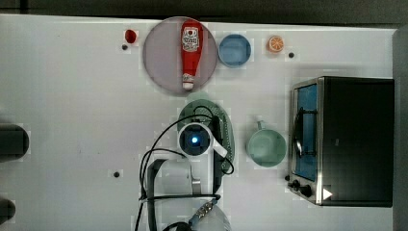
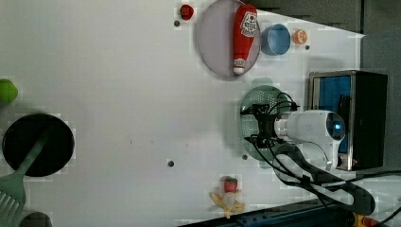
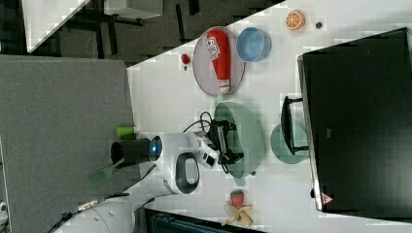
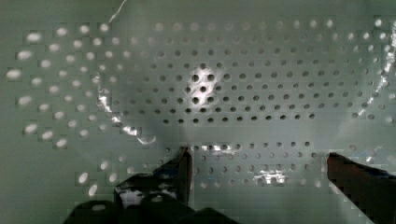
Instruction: Drag strainer right to left.
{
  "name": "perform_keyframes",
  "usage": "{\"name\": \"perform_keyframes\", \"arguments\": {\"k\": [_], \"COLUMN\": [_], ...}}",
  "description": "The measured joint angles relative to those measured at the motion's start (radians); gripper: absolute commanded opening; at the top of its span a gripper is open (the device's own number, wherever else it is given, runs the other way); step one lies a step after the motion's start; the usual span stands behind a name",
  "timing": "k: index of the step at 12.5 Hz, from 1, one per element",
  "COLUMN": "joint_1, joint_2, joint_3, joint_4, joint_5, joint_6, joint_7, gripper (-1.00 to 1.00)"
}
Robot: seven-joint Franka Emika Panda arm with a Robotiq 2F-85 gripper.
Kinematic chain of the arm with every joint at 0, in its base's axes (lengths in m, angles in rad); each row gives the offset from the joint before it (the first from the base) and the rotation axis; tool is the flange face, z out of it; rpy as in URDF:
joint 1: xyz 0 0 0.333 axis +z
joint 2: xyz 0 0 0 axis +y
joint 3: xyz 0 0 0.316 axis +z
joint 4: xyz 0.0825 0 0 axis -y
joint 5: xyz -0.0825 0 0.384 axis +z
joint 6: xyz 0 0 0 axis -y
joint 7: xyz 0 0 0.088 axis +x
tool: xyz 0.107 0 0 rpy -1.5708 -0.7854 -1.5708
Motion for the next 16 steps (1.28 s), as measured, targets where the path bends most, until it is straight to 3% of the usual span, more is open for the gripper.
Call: {"name": "perform_keyframes", "arguments": {"k": [3,10,13,16], "joint_1": [0.017,0.128,0.151,0.228], "joint_2": [-0.008,-0.022,0.002,0.033], "joint_3": [0.025,0.048,0.077,0.03], "joint_4": [0.01,0.025,0.102,0.133], "joint_5": [-0.005,0.0,0.019,0.007], "joint_6": [0.005,-0.079,-0.133,-0.129], "joint_7": [0.033,0.151,0.222,0.315], "gripper": [1.0,1.0,1.0,1.0]}}
